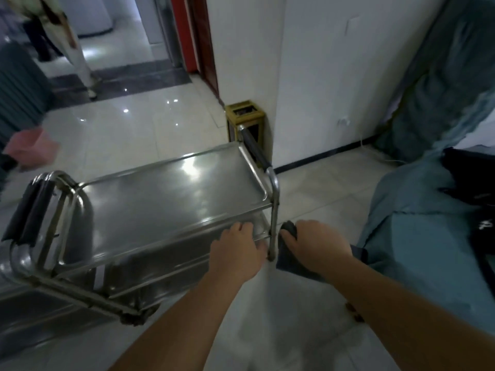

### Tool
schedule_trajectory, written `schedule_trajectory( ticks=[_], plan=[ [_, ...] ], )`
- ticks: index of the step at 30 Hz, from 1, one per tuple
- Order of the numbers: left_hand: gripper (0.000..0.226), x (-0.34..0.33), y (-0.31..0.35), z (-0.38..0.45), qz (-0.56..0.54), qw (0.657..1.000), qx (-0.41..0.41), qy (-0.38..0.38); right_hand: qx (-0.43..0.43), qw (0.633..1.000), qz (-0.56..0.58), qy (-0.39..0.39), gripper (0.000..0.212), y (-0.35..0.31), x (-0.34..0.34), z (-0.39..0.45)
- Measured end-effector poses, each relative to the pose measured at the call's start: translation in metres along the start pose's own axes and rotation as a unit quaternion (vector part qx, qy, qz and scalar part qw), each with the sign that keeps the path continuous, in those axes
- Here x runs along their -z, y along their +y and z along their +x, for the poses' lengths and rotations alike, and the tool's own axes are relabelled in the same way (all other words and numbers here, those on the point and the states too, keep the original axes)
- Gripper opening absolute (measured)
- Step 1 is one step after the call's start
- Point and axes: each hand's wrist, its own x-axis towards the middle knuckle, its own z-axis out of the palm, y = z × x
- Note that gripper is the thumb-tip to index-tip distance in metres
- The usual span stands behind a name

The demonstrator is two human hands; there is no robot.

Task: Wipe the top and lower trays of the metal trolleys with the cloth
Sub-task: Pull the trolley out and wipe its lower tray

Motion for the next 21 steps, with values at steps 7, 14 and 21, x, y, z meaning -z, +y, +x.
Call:
schedule_trajectory(
  ticks=[7, 14, 21],
  plan=[
    [0.041, 0.003, 0.144, 0.057, -0.015, 0.998, -0.057, 0.023, -0.027, 0.998, -0.024, 0.045, 0.049, 0.119, 0.065, 0.029],
    [0.051, -0.007, 0.196, 0.128, 0.028, 0.997, -0.076, 0.006, -0.066, 0.997, -0.022, 0.037, 0.05, 0.192, 0.088, 0.077],
    [0.051, -0.024, 0.203, 0.248, 0.051, 0.994, -0.097, -0.02, -0.042, 0.994, -0.079, 0.064, 0.048, 0.235, 0.076, 0.175]
  ],
)
